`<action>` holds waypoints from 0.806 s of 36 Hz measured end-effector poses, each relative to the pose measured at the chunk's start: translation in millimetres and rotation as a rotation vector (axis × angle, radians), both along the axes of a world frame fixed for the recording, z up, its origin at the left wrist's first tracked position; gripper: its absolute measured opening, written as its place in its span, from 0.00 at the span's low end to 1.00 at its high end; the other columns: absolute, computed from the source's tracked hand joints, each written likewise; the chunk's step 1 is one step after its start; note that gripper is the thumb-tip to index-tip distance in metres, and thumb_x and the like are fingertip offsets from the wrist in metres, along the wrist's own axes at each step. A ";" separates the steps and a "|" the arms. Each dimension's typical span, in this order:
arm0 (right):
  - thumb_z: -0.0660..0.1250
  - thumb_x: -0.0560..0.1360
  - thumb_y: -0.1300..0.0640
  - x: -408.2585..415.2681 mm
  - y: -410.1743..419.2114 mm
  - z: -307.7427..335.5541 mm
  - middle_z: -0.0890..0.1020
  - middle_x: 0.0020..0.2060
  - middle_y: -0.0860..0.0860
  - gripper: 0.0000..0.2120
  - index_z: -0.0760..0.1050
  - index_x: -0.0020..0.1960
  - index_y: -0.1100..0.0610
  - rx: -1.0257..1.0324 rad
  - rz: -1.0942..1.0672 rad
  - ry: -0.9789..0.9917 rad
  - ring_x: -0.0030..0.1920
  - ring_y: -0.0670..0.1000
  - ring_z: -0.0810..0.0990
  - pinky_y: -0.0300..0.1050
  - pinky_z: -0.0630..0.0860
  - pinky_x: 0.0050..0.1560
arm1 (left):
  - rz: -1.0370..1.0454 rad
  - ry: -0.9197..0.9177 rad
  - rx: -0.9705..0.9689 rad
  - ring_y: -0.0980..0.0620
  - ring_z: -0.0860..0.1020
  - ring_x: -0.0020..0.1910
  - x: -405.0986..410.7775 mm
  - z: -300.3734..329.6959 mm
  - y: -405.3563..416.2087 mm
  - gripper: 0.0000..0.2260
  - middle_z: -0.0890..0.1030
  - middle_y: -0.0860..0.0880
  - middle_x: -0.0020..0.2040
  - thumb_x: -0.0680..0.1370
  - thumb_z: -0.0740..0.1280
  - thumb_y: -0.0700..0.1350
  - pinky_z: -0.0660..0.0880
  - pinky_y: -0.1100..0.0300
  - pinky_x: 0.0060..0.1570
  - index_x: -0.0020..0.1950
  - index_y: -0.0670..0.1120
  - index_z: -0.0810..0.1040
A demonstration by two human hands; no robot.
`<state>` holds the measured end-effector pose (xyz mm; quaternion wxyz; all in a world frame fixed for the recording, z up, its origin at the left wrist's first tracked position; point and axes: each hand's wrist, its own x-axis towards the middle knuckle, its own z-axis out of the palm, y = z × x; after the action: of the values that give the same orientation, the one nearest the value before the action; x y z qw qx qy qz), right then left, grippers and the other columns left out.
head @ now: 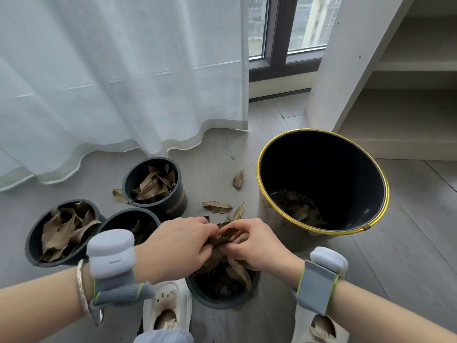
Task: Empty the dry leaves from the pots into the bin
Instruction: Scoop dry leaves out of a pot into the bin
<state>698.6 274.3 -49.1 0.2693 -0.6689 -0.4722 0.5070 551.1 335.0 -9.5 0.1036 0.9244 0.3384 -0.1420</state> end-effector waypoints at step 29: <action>0.73 0.69 0.67 133.0 12.5 100.6 0.84 0.43 0.64 0.08 0.83 0.48 0.63 0.174 -0.187 0.053 0.41 0.55 0.84 0.45 0.81 0.51 | -0.067 -0.460 -0.073 0.50 0.78 0.45 121.8 76.3 33.1 0.06 0.75 0.52 0.44 0.76 0.62 0.49 0.75 0.53 0.50 0.47 0.50 0.77</action>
<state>831.6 286.8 51.5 0.3846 -0.6705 -0.4428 0.4544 672.9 368.1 66.8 0.2065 0.9388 0.2697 0.0570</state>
